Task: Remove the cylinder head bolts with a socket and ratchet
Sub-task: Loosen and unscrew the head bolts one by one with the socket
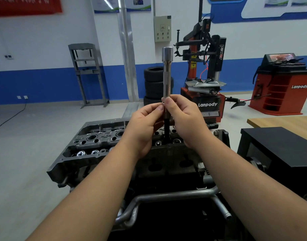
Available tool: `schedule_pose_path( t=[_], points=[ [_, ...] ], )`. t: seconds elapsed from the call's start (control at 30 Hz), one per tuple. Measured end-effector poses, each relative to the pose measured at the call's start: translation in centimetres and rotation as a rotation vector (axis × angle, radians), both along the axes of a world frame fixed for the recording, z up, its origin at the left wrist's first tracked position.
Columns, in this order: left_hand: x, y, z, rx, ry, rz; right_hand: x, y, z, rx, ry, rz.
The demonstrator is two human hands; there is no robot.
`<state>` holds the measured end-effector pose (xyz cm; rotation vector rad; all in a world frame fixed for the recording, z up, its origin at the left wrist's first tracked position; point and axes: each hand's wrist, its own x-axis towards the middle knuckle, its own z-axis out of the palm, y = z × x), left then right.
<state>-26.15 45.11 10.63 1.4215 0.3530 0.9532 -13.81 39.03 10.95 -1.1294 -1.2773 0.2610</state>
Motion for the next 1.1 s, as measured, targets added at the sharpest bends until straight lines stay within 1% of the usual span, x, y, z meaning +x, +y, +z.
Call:
schedule_pose_path(
  t=[0.1,0.27,0.53,0.63,0.77,0.97,1.1],
  points=[
    [-0.04,-0.01,0.0,-0.007,-0.01,0.004,-0.19,-0.02,0.03,0.005,-0.004,0.024],
    [-0.14,-0.35,-0.04,0.054,-0.009,0.058,-0.18,0.01,-0.02,0.006,-0.014,0.023],
    [-0.2,-0.25,0.1,0.008,-0.004,0.008,-0.01,-0.01,0.0,-0.004,0.007,-0.003],
    [-0.23,-0.56,0.13,0.036,-0.007,0.042,-0.19,-0.1,0.01,0.005,-0.002,0.038],
    [-0.31,-0.6,0.02,0.072,0.004,0.066,-0.24,-0.14,0.01,0.012,-0.015,0.018],
    [-0.15,-0.1,-0.09,0.026,0.004,0.028,-0.06,-0.01,-0.1,0.006,-0.004,-0.02],
    [-0.16,-0.09,-0.09,0.026,0.001,0.04,-0.11,-0.09,-0.04,0.002,-0.013,0.005]
  ],
)
